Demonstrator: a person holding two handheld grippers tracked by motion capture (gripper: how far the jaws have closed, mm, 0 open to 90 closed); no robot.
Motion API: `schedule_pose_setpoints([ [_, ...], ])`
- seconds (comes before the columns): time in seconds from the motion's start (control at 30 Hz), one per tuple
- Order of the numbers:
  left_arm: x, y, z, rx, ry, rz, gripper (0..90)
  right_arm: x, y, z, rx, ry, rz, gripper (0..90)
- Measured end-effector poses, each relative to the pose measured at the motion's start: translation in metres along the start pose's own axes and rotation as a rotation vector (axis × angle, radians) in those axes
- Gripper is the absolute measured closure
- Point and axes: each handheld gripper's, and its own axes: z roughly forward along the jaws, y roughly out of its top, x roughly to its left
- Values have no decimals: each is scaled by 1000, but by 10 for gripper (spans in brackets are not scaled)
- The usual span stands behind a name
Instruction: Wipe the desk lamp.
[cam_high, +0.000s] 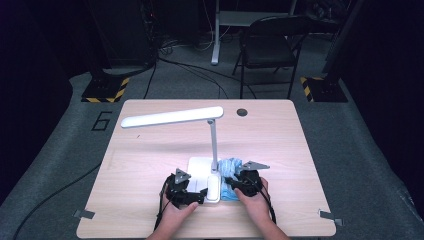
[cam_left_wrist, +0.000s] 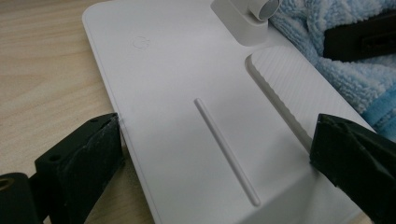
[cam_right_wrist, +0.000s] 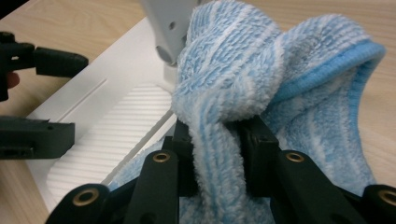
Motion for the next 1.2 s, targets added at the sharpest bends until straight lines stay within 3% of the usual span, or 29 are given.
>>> schedule_pose_setpoints([
  [0.13,0,0,0,-3,1,-2,23,-6,7,-8,-18,-10,41,715],
  [0.37,0,0,1,-6,-1,-4,23,-6,23,-17,-64,-2,13,720],
  [0.73,0,0,0,-5,-2,-3,23,5,51,-19,-109,14,-20,718],
  [0.97,0,0,0,-2,1,2,23,11,51,0,-41,-12,-71,721],
  [1.17,0,0,0,-2,-1,4,22,5,40,17,20,-11,-48,722],
  [1.2,0,0,0,-4,-2,4,22,3,39,19,23,-11,-67,722],
])
